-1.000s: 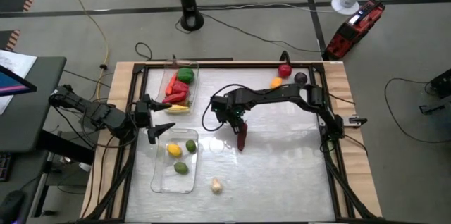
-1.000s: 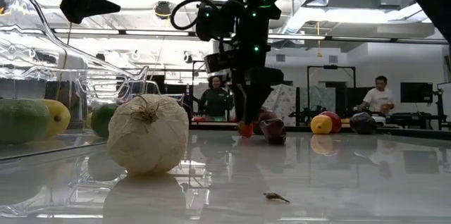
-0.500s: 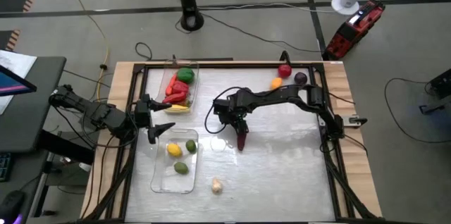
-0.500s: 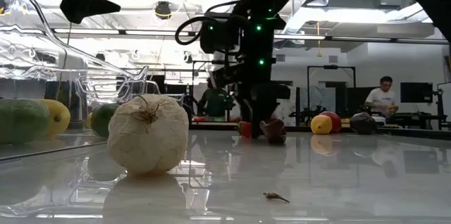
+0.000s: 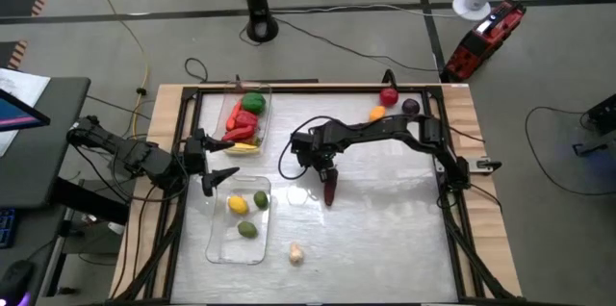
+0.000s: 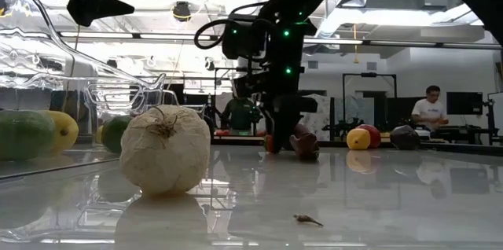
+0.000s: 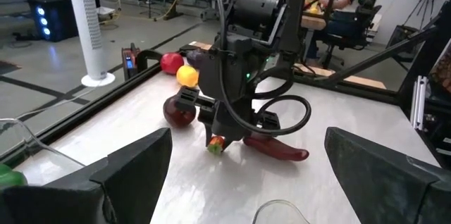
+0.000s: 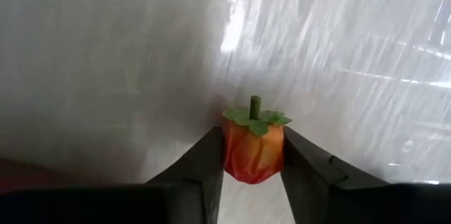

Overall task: Sort produce into baskets
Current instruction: Put the strawberry into the bottom transparent bin, then put the garlic into the top transparent bin

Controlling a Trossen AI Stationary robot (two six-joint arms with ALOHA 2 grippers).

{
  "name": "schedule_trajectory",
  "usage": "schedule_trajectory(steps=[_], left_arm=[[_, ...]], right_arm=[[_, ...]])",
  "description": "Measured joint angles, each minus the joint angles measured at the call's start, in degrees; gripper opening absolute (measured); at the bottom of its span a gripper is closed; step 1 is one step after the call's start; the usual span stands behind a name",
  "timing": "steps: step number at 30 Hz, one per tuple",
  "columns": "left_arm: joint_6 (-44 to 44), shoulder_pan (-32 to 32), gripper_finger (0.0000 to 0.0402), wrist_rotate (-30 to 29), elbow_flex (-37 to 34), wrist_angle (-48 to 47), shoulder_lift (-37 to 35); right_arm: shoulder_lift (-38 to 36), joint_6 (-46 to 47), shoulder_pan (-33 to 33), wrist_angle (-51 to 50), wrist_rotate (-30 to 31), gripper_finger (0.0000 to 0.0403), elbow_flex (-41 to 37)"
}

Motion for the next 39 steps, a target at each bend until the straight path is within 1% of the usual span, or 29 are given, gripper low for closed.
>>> schedule_trajectory(steps=[4, 9, 12, 15, 18, 21, 23, 28, 30, 32, 36, 39], left_arm=[[-0.24, 0.00, 0.0361, 0.00, 0.00, -0.01, 0.00], [-0.35, 0.02, 0.0361, 0.00, 0.00, -0.02, 0.02], [-0.28, 0.01, 0.0361, -0.15, 0.00, -0.01, 0.01], [-0.21, 0.00, 0.0361, -0.15, 0.00, 0.04, 0.02], [-0.33, 0.00, 0.0361, -0.15, 0.00, 0.04, 0.02], [-0.48, 0.02, 0.0361, -0.19, 0.00, 0.04, 0.00], [-0.46, 0.02, 0.0361, -0.22, 0.00, 0.07, 0.02], [-0.46, 0.01, 0.0361, -1.35, 0.00, 0.17, 0.01], [-0.49, 0.01, 0.0361, -1.31, 0.00, 0.17, 0.00], [-0.48, 0.02, 0.0361, -1.31, 0.00, 0.13, 0.02], [-0.42, 0.02, 0.0361, -1.31, 0.00, 0.04, 0.02], [-0.53, 0.00, 0.0361, -1.31, 0.00, -0.02, 0.01]], right_arm=[[-0.02, 1.47, 1.73, -1.82, -1.04, 0.0143, 3.99], [-0.09, 1.53, 7.56, 1.24, -4.84, 0.0150, 9.25], [-0.09, -0.63, 10.93, 5.12, -5.02, 0.0151, 12.21], [-0.09, -2.02, 12.87, 8.86, -4.86, 0.0152, 14.81], [-0.09, -1.97, 13.88, 10.60, -3.14, 0.0152, 17.22], [-0.09, -2.00, 13.91, 12.07, -3.12, 0.0152, 18.15], [0.14, -1.94, 14.05, 15.16, -4.79, 0.0152, 18.15], [2.38, -2.61, 13.77, 24.25, -12.01, 0.0155, 18.16], [2.49, -4.19, 13.63, 25.35, -15.04, 0.0167, 18.04], [2.27, -4.53, 13.33, 27.07, -16.77, 0.0188, 18.21], [2.23, -2.93, 13.32, 26.88, -16.94, 0.0250, 18.19], [2.27, -2.17, 13.50, 25.49, -16.82, 0.0285, 18.17]])
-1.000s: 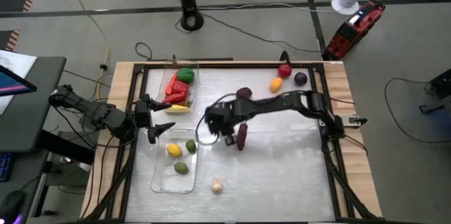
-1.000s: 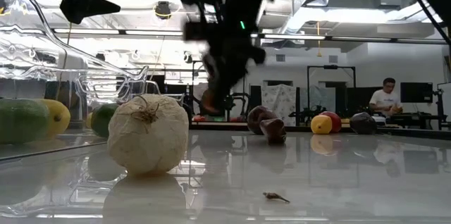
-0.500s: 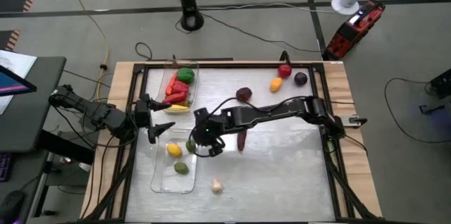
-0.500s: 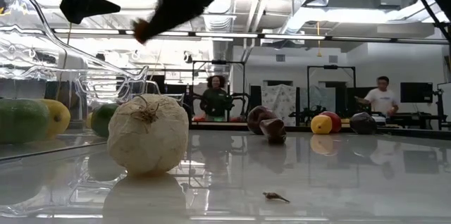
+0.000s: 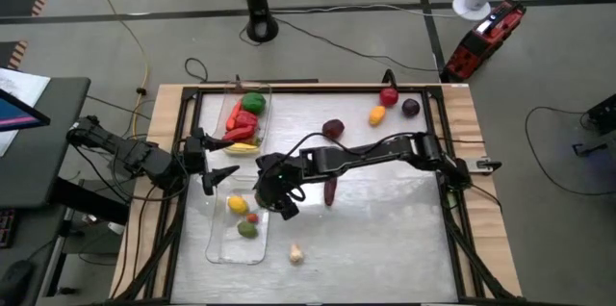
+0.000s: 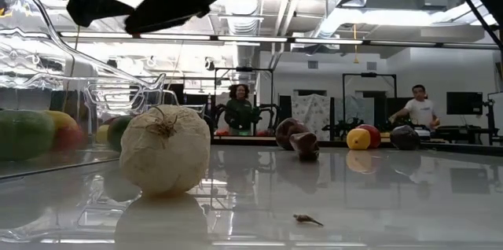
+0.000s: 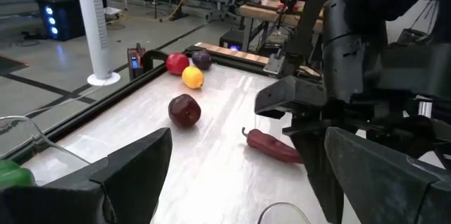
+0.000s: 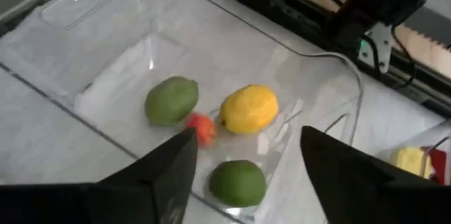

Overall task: Sort produce into baskets
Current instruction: Put the garlic into the top transparent bin

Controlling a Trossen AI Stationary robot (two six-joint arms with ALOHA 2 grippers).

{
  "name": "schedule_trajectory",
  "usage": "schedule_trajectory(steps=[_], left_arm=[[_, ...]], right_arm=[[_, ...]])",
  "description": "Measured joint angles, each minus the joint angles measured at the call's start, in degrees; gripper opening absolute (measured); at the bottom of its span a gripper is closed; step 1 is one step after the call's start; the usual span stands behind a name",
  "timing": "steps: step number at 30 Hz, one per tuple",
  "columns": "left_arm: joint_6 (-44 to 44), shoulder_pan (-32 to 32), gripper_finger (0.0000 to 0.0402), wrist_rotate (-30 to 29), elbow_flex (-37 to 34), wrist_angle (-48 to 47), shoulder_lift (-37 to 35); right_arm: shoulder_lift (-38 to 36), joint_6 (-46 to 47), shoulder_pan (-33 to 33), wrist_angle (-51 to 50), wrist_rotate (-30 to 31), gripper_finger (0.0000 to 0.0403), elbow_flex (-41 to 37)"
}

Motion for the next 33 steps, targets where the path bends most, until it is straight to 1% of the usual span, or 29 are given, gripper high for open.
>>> schedule_trajectory(steps=[3, 7, 9, 10, 13, 14, 16, 20, 23, 30, 33], left_arm=[[-0.65, 0.00, 0.0361, 0.20, 0.00, -0.27, 0.01], [-0.75, 0.01, 0.0361, 0.84, 0.00, -1.06, 0.01], [-0.47, 0.02, 0.0361, 0.83, 0.00, -1.08, -0.01], [-0.41, 0.00, 0.0361, 0.85, 0.00, -1.18, 0.01], [-0.83, 0.00, 0.0361, 0.85, 0.00, -1.66, -0.01], [-0.96, 0.01, 0.0361, 0.85, 0.00, -2.07, -0.01], [-1.36, 0.00, 0.0361, 0.44, 0.00, -2.62, 0.01], [-1.44, 0.02, 0.0361, -1.74, 0.00, -2.50, 0.01], [-2.12, 0.00, 0.0361, -2.43, 0.00, -2.25, -0.01], [-2.33, 0.01, 0.0361, -3.63, 0.00, -2.40, 0.00], [-2.29, 0.00, 0.0361, -3.97, 0.00, -2.43, -0.01]], right_arm=[[-0.39, 0.12, 0.76, -5.64, -0.01, 0.0299, 0.02], [-0.88, -1.84, 2.91, -13.29, -1.53, 0.0298, 0.02], [-0.92, -3.04, 4.28, -16.85, -4.51, 0.0292, -0.11], [-0.92, -3.22, 4.86, -17.11, -6.76, 0.0288, -0.73], [-0.90, -1.77, 6.28, -16.82, -13.49, 0.0281, -3.07], [-0.88, -1.07, 6.72, -16.61, -14.01, 0.0280, -3.43], [-0.88, -0.56, 7.99, -15.64, -13.71, 0.0279, -4.40], [-0.26, -1.84, 11.24, -7.72, -10.25, 0.0279, -8.54], [-0.10, -1.94, 12.71, -5.47, -10.52, 0.0279, -9.50], [-0.20, -1.46, 13.13, -0.97, -10.27, 0.0282, -12.60], [-0.28, -2.23, 13.04, 0.59, -10.25, 0.0287, -12.76]])
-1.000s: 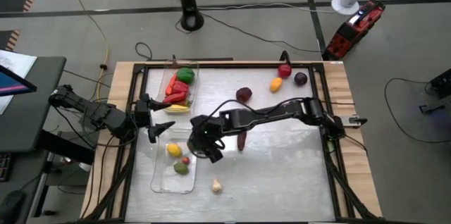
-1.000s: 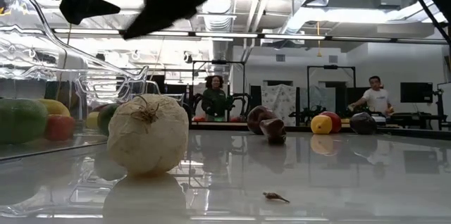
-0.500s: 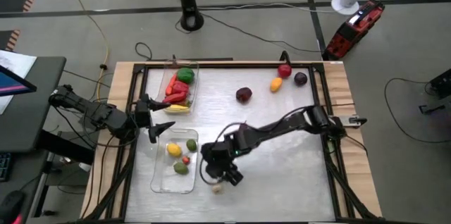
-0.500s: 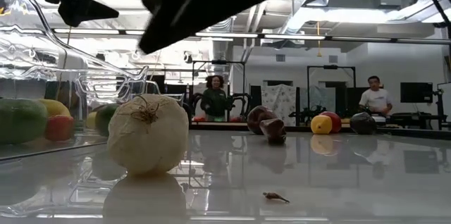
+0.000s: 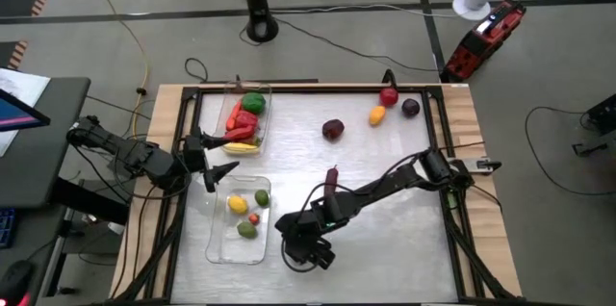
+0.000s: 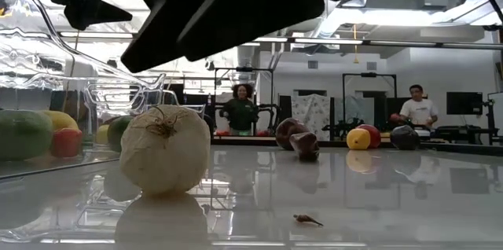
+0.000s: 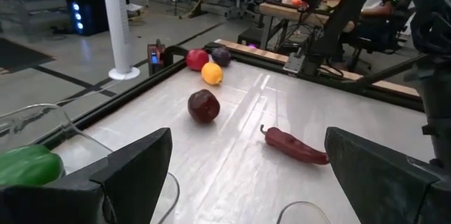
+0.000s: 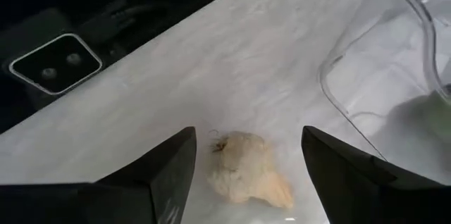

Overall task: Sort produce into baskets
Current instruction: Put the garlic into the top transparent bin

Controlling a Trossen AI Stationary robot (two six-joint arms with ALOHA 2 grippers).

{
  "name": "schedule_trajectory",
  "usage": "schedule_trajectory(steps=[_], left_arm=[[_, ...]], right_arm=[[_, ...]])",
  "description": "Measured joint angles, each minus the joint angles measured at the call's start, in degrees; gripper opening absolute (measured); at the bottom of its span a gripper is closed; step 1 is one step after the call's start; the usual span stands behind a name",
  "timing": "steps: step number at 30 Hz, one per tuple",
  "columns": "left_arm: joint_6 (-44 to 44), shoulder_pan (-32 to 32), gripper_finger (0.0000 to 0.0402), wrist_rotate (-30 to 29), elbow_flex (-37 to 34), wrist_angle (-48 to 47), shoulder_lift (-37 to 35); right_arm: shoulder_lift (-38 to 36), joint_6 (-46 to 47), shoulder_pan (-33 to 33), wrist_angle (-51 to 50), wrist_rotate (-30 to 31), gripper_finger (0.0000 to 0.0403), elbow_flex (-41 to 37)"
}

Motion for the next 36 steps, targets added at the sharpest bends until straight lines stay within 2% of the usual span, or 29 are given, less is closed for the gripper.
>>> schedule_trajectory(steps=[11, 20, 36], left_arm=[[-0.02, 0.02, 0.0361, 0.52, 0.00, -0.17, 0.02], [0.39, 0.00, 0.0361, 0.61, 0.00, -0.17, 0.00], [-0.38, 0.02, 0.0361, 1.00, 0.00, -1.29, 0.02]], right_arm=[[0.28, -2.77, 0.04, -0.65, 0.25, 0.0335, -0.03], [2.16, -4.23, -1.12, 0.69, -3.33, 0.0323, -0.11], [4.10, -5.86, -1.62, 0.55, -4.27, 0.0301, -0.07]])
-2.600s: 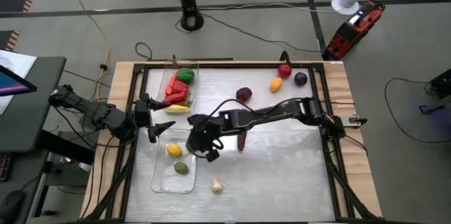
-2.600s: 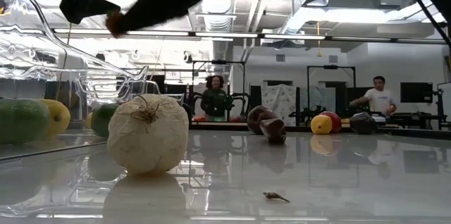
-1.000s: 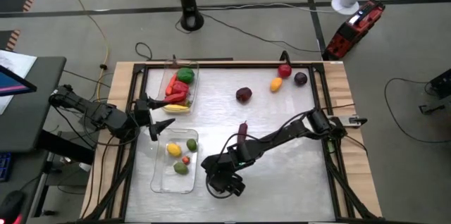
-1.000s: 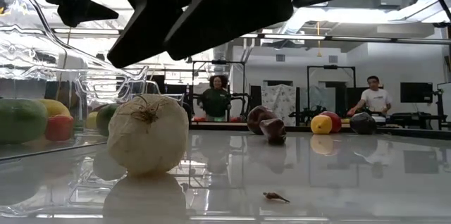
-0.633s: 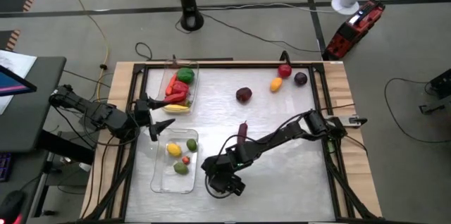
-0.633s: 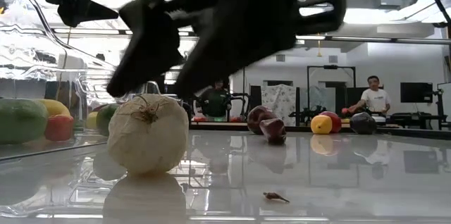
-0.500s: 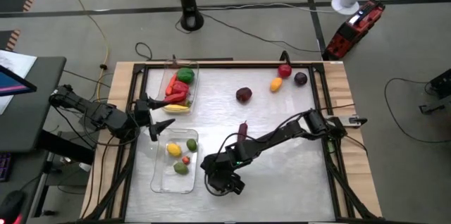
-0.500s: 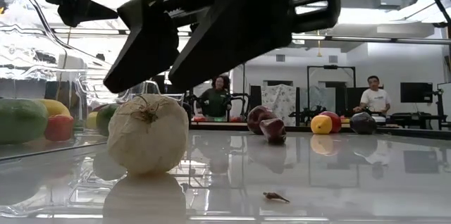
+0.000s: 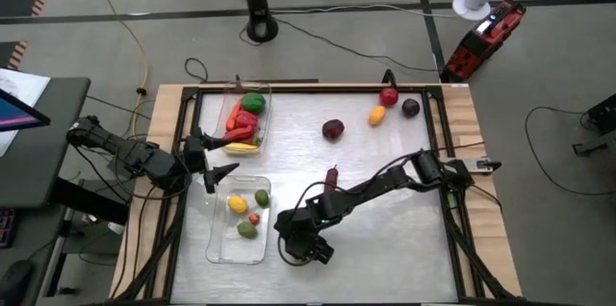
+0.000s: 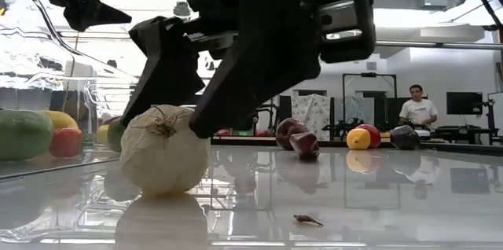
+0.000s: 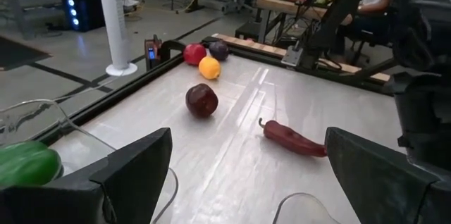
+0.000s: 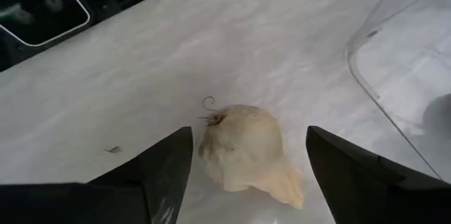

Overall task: Sort produce into baskets
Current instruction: Put the garlic into the top transparent bin

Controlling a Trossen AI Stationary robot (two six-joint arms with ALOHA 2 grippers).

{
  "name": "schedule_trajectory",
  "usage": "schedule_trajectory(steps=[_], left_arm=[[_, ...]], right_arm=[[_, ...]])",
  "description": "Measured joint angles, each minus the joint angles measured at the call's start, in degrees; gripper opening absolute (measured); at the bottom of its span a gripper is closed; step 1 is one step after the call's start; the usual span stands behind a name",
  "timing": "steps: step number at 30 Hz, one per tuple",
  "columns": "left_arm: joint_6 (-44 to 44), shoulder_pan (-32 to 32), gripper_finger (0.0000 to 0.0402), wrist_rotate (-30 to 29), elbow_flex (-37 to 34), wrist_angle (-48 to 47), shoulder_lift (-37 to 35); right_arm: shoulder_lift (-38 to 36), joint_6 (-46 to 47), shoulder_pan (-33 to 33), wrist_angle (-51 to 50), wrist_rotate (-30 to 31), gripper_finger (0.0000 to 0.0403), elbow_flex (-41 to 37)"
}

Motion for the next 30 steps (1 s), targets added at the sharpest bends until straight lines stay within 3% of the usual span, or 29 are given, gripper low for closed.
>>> schedule_trajectory(steps=[9, 19, 30], left_arm=[[-0.67, -0.02, 0.0361, 0.04, 0.00, -0.02, -0.01], [-0.97, -0.01, 0.0361, 0.38, 0.00, 0.00, -0.02], [-0.69, -0.02, 0.0361, 1.55, 0.00, 1.57, -0.14]], right_arm=[[0.79, -0.08, -0.09, 0.17, 0.24, 0.0264, 0.00], [0.72, -0.40, -0.12, -0.47, 1.46, 0.0174, 0.14], [-2.40, -1.35, -2.74, -27.06, 16.29, 0.0182, 11.76]])
